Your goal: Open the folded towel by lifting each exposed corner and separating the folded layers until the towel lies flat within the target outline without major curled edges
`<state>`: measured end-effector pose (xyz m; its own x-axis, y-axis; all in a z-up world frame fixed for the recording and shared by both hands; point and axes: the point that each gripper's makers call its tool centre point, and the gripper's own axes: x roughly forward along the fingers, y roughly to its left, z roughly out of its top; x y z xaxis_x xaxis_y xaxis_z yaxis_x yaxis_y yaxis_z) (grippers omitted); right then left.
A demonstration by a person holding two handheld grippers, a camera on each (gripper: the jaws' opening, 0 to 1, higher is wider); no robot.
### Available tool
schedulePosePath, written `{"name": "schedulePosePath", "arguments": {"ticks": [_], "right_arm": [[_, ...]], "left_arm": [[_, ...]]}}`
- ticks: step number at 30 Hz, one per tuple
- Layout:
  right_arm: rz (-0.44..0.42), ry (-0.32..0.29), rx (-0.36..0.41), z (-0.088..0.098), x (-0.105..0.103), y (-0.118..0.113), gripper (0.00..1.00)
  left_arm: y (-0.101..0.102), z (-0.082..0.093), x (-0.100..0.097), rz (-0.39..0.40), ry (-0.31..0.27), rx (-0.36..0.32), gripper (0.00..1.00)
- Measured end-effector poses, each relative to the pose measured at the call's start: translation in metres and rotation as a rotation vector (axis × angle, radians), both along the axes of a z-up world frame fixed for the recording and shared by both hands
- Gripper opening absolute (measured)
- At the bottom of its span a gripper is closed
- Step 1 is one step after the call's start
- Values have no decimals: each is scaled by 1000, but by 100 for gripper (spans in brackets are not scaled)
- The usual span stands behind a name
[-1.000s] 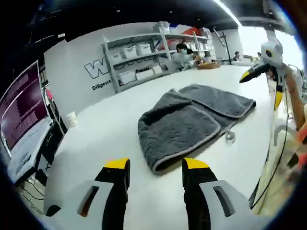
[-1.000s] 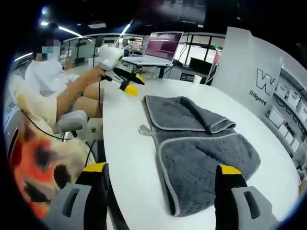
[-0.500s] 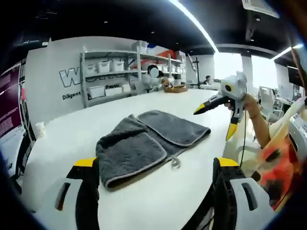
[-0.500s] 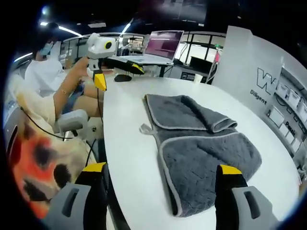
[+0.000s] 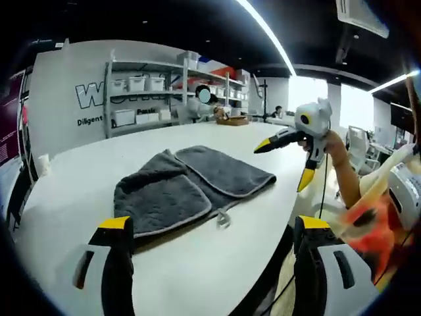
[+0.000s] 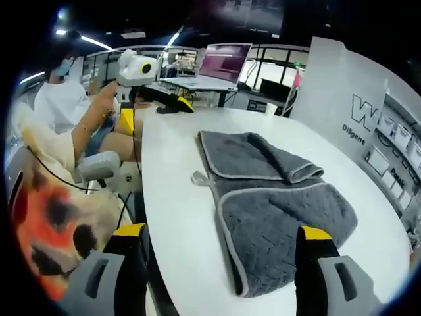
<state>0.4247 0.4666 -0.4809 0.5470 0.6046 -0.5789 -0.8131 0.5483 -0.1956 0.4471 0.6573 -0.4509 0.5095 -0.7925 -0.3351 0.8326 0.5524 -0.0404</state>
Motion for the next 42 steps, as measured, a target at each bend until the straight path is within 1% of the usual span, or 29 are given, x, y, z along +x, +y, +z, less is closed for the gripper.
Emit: {"name": "schedulePosePath", "arguments": {"ticks": [4, 8, 10, 12, 13, 15, 17, 18, 20, 22, 25, 26, 30, 32, 36, 40, 42], "right_arm": [[-24, 0, -12, -3, 5, -4, 92], [-67, -18, -23, -4, 13, -11, 90], [-93, -20, -43, -7, 16, -17, 89], [-120, -27, -59, -10, 21, -23, 87], [-132, -32, -61, -10, 24, -25, 85], [-142, -42, -62, -11, 28, -29, 75], [-148, -51, -58, -12, 31, -31, 64], [-148, -54, -52, -13, 33, -31, 62], [-151, -56, -37, -14, 36, -30, 64], [-149, -57, -31, -17, 39, -28, 62], [-159, -54, -22, -21, 45, -29, 59], [-164, -57, -26, -23, 47, -31, 57], [-187, -55, -53, -30, 55, -39, 56], [-185, -44, -36, -32, 56, -39, 55], [-186, -43, -15, -36, 59, -38, 52], [-174, -23, 3, -42, 57, -36, 43], [-167, -17, 14, -42, 57, -34, 40]], "left_arm": [[2, -1, -3, 10, 14, 1, 100], [6, 1, -5, 14, 6, 12, 100], [5, 4, -6, 10, 7, -8, 100], [4, 4, -7, 8, 22, -22, 99], [4, 3, -7, 10, 28, -23, 99], [5, 1, -5, 15, 29, -18, 99], [5, -4, -6, 10, 30, 7, 99], [5, -4, -6, 5, 33, 11, 99], [3, -3, -8, -3, 38, 0, 99], [1, -1, -9, -12, 37, -15, 99], [1, -1, -10, -15, 39, -17, 99], [2, -1, -8, -12, 40, -17, 99], [6, 0, -6, 3, 44, -29, 98], [7, 0, -6, 6, 46, -34, 98], [5, -1, -7, -3, 56, -36, 97], [3, -1, -8, -10, 61, -42, 97], [3, -2, -8, -10, 64, -41, 96]]}}
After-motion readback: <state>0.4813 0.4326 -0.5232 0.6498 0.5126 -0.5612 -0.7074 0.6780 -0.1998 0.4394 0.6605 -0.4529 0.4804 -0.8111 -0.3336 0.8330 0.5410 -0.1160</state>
